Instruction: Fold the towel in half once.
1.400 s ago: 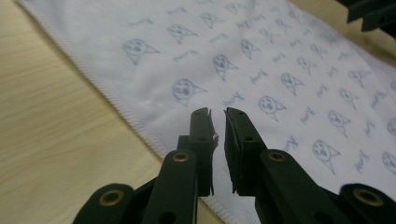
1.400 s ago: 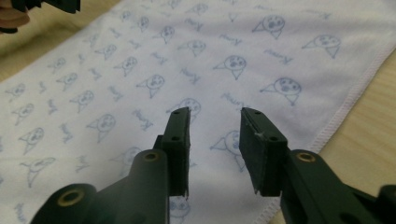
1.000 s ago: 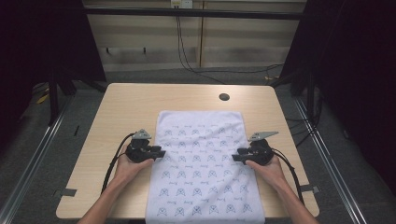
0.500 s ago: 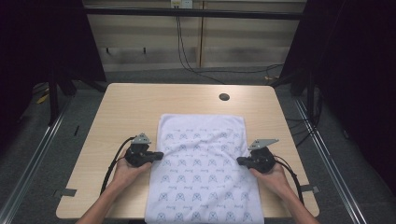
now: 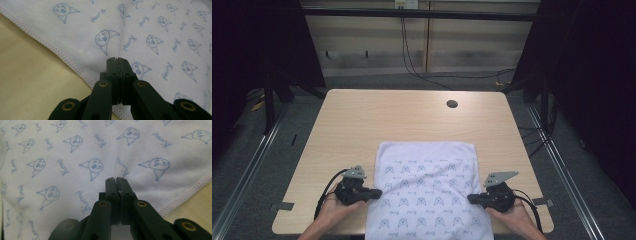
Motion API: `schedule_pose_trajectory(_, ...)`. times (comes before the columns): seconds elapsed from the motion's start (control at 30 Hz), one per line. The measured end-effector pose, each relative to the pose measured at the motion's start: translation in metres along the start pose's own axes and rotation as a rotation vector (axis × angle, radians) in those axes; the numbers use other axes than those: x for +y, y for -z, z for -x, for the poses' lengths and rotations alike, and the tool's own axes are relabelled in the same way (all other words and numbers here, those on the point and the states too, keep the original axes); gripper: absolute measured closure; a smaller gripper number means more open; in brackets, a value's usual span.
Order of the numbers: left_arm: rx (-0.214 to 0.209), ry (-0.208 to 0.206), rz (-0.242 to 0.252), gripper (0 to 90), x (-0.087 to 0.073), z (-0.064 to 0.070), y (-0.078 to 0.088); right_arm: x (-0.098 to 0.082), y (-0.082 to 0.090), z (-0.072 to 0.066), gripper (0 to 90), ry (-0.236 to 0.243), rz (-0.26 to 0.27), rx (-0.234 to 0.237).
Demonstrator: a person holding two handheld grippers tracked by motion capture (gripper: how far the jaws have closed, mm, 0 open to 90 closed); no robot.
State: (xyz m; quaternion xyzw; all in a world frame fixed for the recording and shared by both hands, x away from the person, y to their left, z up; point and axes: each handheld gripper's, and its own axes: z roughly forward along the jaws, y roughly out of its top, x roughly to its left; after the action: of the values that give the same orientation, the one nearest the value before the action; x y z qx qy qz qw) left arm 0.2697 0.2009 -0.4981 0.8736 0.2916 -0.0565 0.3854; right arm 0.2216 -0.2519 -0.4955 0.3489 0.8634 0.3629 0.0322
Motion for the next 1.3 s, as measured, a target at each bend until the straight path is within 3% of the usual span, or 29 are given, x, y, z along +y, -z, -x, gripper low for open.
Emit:
schedule_pose_trajectory(0.03,-0.045,0.007,-0.022,89.2,-0.007,0.005,0.004,-0.003,0.001,-0.010,88.0,0.007,-0.006,0.023)
schedule_pose_trajectory(0.13,-0.045,0.036,-0.022,88.8,-0.013,0.007,0.011,-0.005,0.000,-0.017,87.8,0.002,-0.011,0.054)
schedule_pose_trajectory(0.17,-0.077,0.045,0.016,87.6,-0.016,0.006,0.017,-0.004,0.000,-0.022,81.1,0.008,-0.012,0.049)
schedule_pose_trajectory(0.2,-0.077,0.045,0.016,85.3,-0.016,0.006,0.017,-0.004,0.000,-0.022,81.1,0.008,-0.012,0.049)
schedule_pose_trajectory(0.23,-0.074,0.046,0.063,84.2,-0.012,0.003,0.022,0.002,0.003,-0.019,72.1,-0.014,0.039,0.053)
schedule_pose_trajectory(0.27,-0.074,0.046,0.063,83.0,-0.012,0.003,0.022,0.002,0.003,-0.019,72.1,-0.014,0.039,0.053)
schedule_pose_trajectory(0.3,-0.079,0.051,0.094,83.0,-0.008,0.000,0.024,0.006,0.004,-0.015,72.9,-0.015,0.061,0.042)
schedule_pose_trajectory(0.33,-0.057,0.045,0.121,81.3,-0.002,-0.005,0.026,0.011,0.006,-0.007,72.4,-0.027,0.089,0.032)
schedule_pose_trajectory(0.37,-0.009,0.040,0.148,77.6,0.007,-0.014,0.027,0.025,0.006,0.013,67.4,-0.031,0.125,-0.047)
schedule_pose_trajectory(0.4,-0.009,0.040,0.148,75.9,0.007,-0.014,0.027,0.025,0.006,0.013,67.4,-0.031,0.125,-0.047)
schedule_pose_trajectory(0.43,0.036,0.053,0.157,74.9,0.017,-0.029,0.022,0.039,0.002,0.038,66.3,-0.065,0.143,-0.084)
schedule_pose_trajectory(0.47,0.036,0.053,0.157,75.0,0.017,-0.029,0.022,0.039,0.002,0.038,66.3,-0.065,0.143,-0.084)
schedule_pose_trajectory(0.5,0.070,0.054,0.155,75.0,0.024,-0.039,0.018,0.047,-0.001,0.050,66.2,-0.075,0.142,-0.110)
schedule_pose_trajectory(0.57,0.126,0.068,0.155,74.7,0.035,-0.060,0.010,0.069,-0.013,0.086,63.7,-0.111,0.131,-0.174)
schedule_pose_trajectory(0.63,0.150,0.062,0.146,74.2,0.039,-0.067,0.009,0.072,-0.016,0.093,62.9,-0.117,0.126,-0.188)
schedule_pose_trajectory(0.73,0.175,0.102,0.170,72.3,0.043,-0.083,0.009,0.083,-0.031,0.114,59.5,-0.145,0.114,-0.208)
schedule_pose_trajectory(0.77,0.200,0.115,0.150,69.8,0.045,-0.091,0.008,0.084,-0.037,0.120,58.6,-0.163,0.115,-0.195)
schedule_pose_trajectory(0.87,0.223,0.119,0.158,65.1,0.046,-0.097,0.008,0.083,-0.044,0.122,56.7,-0.167,0.101,-0.190)
schedule_pose_trajectory(0.9,0.230,0.131,0.158,63.3,0.047,-0.102,0.005,0.080,-0.049,0.120,55.9,-0.142,0.083,-0.209)
schedule_pose_trajectory(1.0,0.231,0.125,0.126,56.1,0.050,-0.103,-0.001,0.081,-0.049,0.117,54.9,-0.134,0.072,-0.241)
schedule_pose_trajectory(1.07,0.240,0.108,0.124,54.0,0.055,-0.103,-0.005,0.080,-0.049,0.115,68.9,-0.121,0.071,-0.216)
schedule_pose_trajectory(1.17,0.227,0.094,0.114,52.5,0.057,-0.102,-0.010,0.079,-0.048,0.113,81.8,-0.133,0.067,-0.171)
schedule_pose_trajectory(1.2,0.227,0.094,0.114,51.9,0.057,-0.102,-0.010,0.079,-0.048,0.113,81.8,-0.133,0.067,-0.171)
schedule_pose_trajectory(1.23,0.232,0.073,0.108,52.3,0.058,-0.100,-0.011,0.077,-0.048,0.114,83.9,-0.148,0.077,-0.127)
schedule_pose_trajectory(1.3,0.235,0.063,0.104,52.7,0.058,-0.099,-0.012,0.076,-0.048,0.114,84.0,-0.157,0.075,-0.114)
